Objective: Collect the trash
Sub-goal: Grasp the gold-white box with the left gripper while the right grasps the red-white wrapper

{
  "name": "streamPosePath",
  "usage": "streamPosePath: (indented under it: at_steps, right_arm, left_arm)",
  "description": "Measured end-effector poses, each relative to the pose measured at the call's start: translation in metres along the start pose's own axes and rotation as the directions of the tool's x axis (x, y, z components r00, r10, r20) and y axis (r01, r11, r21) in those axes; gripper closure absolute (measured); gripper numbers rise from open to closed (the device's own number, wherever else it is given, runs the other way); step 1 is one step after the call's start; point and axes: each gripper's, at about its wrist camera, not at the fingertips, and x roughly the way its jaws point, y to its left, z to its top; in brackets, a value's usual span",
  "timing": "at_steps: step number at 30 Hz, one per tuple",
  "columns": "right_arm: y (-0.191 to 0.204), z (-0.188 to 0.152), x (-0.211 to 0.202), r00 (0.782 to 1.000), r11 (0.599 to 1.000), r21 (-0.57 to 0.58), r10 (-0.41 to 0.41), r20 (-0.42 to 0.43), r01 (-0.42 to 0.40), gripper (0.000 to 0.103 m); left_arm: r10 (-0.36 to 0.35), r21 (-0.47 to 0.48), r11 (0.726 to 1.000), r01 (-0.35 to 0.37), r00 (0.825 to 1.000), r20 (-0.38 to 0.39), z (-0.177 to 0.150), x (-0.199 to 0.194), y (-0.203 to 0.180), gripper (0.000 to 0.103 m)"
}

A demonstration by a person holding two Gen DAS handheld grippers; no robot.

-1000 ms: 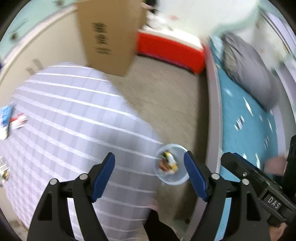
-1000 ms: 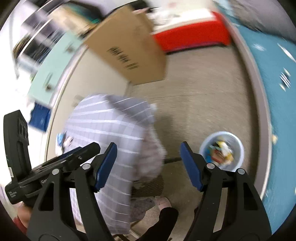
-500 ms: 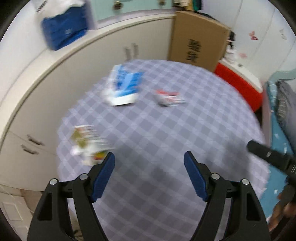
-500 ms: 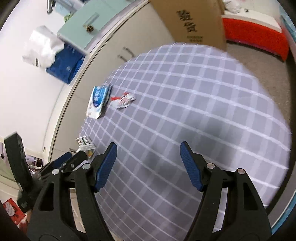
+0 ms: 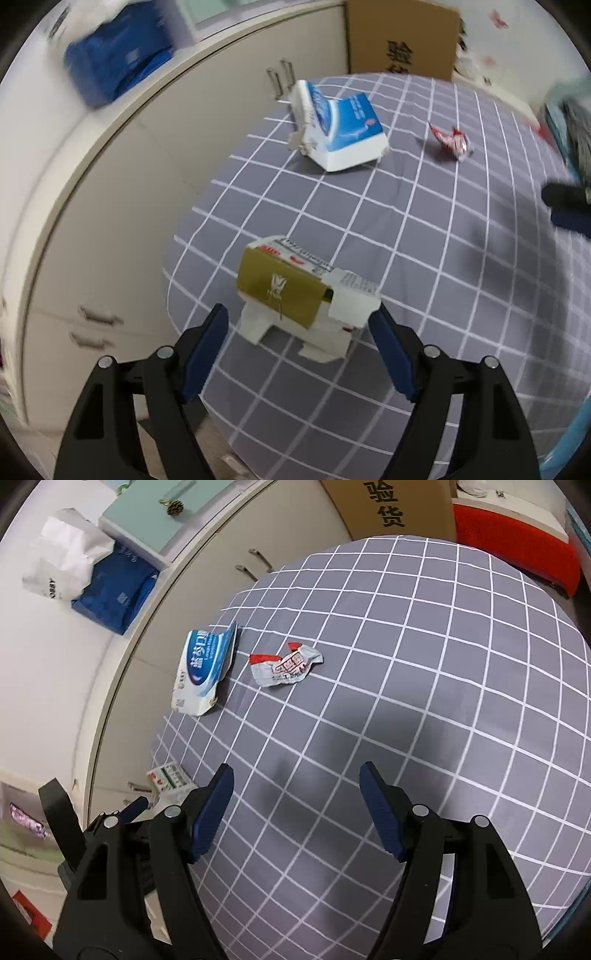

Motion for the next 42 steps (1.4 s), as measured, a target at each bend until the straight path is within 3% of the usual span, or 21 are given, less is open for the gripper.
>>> streamPosePath:
  at_steps: [2, 3, 10, 15, 25, 28, 30, 31, 37, 42]
  right_arm:
    - [0.003, 0.005, 0.005, 1.000, 1.000, -0.004, -0.012, 0.007, 0.013, 0.033]
    - [0.005, 0.007, 0.007, 1.000, 1.000, -0.009, -0.021, 0.012, 0.021, 0.033]
    - [0.022, 0.027, 0.024, 0.995, 0.992, -0.089, -0.086, 0.059, 0.091, 0.033]
    - [0.033, 0.045, 0.042, 0.990, 0.983, -0.135, -0.113, 0.083, 0.123, 0.032]
    - [0.031, 0.068, 0.077, 0.992, 0.980, -0.158, -0.114, 0.056, 0.121, 0.031]
    - [0.031, 0.068, 0.080, 0.991, 0.977, -0.174, -0.118, 0.058, 0.126, 0.041]
    - [0.031, 0.067, 0.079, 0.991, 0.973, -0.194, -0.117, 0.058, 0.126, 0.057]
    - [0.030, 0.065, 0.079, 0.991, 0.970, -0.204, -0.122, 0.053, 0.130, 0.070]
    - [0.021, 0.061, 0.073, 0.997, 0.971, -0.224, -0.074, 0.029, 0.078, 0.078]
    - [-0.005, 0.053, 0.042, 0.999, 0.987, -0.155, -0.021, 0.046, 0.028, 0.079]
  left_arm:
    - [0.021, 0.019, 1.000, -0.021, 1.000, 0.007, 0.003, 0.004, -0.001, 0.030]
    - [0.016, 0.024, 1.000, -0.016, 1.000, 0.011, 0.007, 0.006, -0.001, 0.040]
    - [0.004, 0.005, 1.000, -0.004, 0.998, 0.068, 0.035, -0.002, 0.003, 0.042]
    - [-0.050, -0.017, 0.998, 0.052, 0.990, 0.130, 0.049, -0.014, -0.002, 0.042]
    - [-0.081, -0.045, 0.995, 0.092, 0.976, 0.200, 0.069, -0.026, -0.005, 0.042]
    - [-0.082, -0.050, 0.994, 0.094, 0.976, 0.201, 0.072, -0.026, -0.006, 0.042]
    - [-0.092, -0.055, 0.993, 0.104, 0.976, 0.197, 0.073, -0.027, -0.008, 0.042]
    - [-0.094, -0.058, 0.992, 0.108, 0.976, 0.196, 0.073, -0.027, -0.009, 0.042]
    - [-0.106, -0.048, 0.992, 0.116, 0.977, 0.187, 0.076, -0.029, -0.026, 0.042]
    - [-0.116, -0.016, 0.992, 0.122, 0.975, 0.191, 0.079, -0.038, -0.050, 0.042]
